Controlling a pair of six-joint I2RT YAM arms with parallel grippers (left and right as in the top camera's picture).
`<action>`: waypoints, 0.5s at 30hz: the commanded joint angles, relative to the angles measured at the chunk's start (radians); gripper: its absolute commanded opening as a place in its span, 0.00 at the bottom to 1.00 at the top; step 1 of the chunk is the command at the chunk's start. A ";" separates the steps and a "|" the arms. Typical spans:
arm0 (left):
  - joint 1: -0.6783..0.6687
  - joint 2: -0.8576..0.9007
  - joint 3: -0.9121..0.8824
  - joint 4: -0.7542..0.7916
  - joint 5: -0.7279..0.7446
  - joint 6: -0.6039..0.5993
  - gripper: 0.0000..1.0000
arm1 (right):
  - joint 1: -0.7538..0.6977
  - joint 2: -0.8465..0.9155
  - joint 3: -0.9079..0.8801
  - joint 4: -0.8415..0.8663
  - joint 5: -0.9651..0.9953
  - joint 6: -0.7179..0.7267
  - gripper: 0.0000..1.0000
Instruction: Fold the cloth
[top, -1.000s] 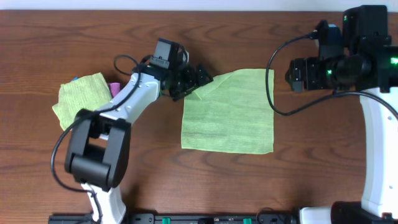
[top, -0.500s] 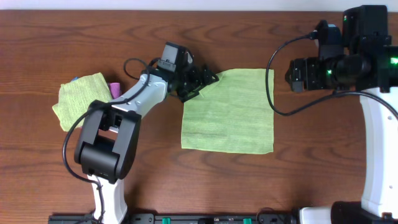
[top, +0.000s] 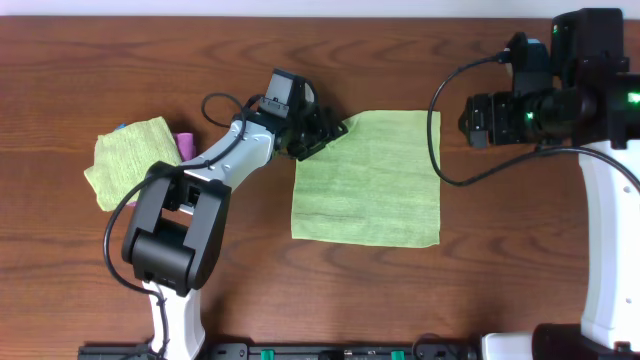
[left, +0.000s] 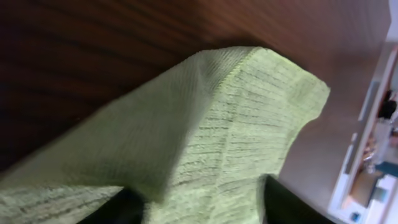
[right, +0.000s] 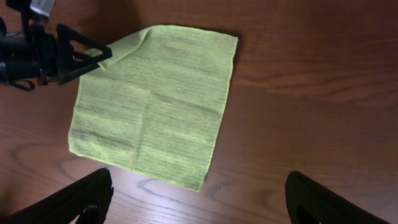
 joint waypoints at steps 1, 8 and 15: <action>0.002 0.012 0.018 0.002 -0.044 0.007 0.39 | -0.005 -0.018 0.005 -0.001 0.002 -0.008 0.89; 0.004 0.012 0.018 0.040 -0.053 0.006 0.07 | -0.005 -0.018 0.005 -0.002 -0.005 -0.008 0.89; 0.020 0.012 0.018 0.048 -0.134 0.002 0.06 | -0.005 -0.018 0.005 -0.016 -0.011 -0.001 0.89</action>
